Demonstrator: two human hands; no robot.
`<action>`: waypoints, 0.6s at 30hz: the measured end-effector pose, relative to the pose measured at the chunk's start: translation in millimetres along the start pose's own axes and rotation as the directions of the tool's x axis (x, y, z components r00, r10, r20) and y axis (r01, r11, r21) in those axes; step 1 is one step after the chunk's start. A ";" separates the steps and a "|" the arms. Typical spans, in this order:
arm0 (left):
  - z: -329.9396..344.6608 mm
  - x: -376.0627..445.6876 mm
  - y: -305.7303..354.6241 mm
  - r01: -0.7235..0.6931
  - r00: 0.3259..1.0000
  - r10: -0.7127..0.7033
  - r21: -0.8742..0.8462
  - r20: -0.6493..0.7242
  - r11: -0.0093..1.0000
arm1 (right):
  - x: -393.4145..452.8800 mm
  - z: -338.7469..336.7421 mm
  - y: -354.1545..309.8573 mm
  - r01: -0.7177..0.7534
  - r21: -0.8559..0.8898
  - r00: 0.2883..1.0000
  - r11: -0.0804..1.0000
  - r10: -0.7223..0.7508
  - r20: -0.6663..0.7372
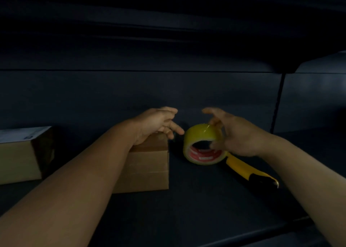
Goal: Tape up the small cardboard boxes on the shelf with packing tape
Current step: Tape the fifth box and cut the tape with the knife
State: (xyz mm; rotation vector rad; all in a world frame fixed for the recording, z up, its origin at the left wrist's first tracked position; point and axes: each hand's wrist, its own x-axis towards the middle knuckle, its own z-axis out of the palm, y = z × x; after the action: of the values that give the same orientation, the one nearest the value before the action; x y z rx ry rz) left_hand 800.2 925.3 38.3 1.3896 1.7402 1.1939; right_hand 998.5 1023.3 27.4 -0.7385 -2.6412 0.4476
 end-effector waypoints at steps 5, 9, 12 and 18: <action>0.9 -2.9 1.4 -0.028 1.000 0.027 0.029 0.015 0.999 | -0.5 25.3 -4.1 0.051 -0.355 0.995 0.934 -0.078 -0.063; 0.6 -5.8 1.9 -0.067 0.997 0.065 0.055 0.031 0.996 | 0.2 33.1 -5.2 0.000 -0.376 0.995 0.927 0.037 0.091; 0.4 -6.0 1.6 -0.085 0.995 0.083 0.056 0.048 0.995 | 1.7 28.5 -14.9 -0.115 -0.106 0.985 0.988 0.127 0.118; -3.6 -0.6 -4.5 -0.092 0.995 0.093 -0.026 0.033 0.995 | 32.4 50.9 -43.0 -0.252 0.538 0.946 0.804 0.321 -0.036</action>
State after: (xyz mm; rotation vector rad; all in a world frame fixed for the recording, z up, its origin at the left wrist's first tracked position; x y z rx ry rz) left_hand 795.4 923.5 35.6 1.4817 1.6485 1.2289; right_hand 932.7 995.7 7.4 -0.9388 -2.1259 1.1199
